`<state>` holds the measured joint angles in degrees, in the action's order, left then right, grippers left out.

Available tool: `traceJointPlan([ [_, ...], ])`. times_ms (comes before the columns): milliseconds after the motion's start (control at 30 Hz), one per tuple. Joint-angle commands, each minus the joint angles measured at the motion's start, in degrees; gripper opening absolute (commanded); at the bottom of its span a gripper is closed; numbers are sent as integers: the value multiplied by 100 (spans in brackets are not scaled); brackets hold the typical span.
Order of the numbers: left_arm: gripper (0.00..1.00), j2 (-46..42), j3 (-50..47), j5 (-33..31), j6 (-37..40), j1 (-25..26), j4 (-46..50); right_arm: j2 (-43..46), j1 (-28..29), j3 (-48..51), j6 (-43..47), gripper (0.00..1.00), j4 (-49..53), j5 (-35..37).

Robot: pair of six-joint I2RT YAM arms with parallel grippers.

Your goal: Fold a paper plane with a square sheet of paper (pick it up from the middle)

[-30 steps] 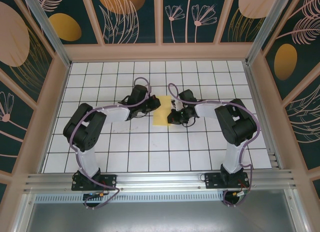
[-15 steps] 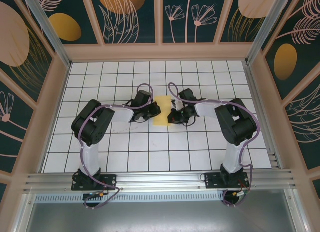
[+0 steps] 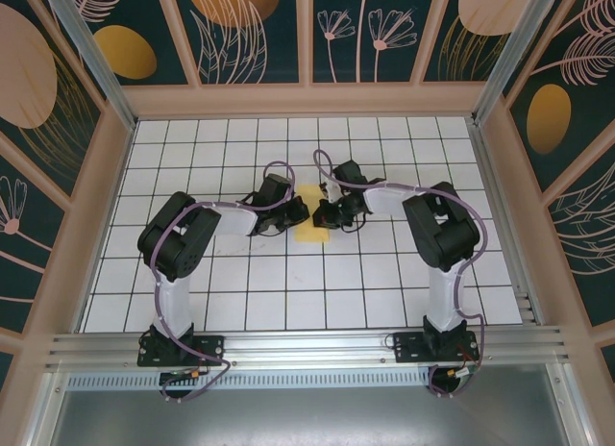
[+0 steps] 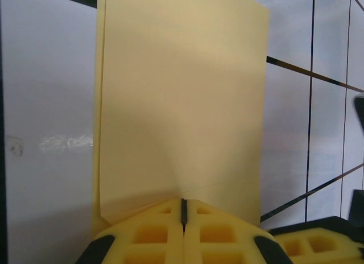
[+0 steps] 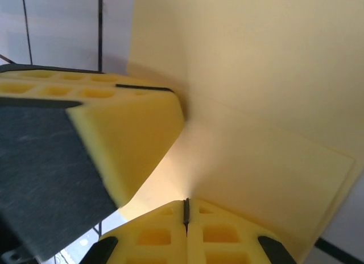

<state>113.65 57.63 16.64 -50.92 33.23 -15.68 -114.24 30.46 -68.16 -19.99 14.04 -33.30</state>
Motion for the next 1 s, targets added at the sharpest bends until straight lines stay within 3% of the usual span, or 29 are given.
traceJointPlan([
  [0, 0, 105, -157, -232, -56, -35, 211, -182, 57, -250, 65, 2, 116, -141],
  [233, 0, 115, -347, -372, -127, -31, 289, -119, 49, 55, 220, 2, 241, -15],
  [700, 0, 158, -745, -583, -254, -35, 312, 836, -198, 1797, 270, 2, -77, -212],
  [967, 0, 96, -681, -473, -230, -37, 242, 1383, -349, 2081, 93, 2, -115, -30],
])
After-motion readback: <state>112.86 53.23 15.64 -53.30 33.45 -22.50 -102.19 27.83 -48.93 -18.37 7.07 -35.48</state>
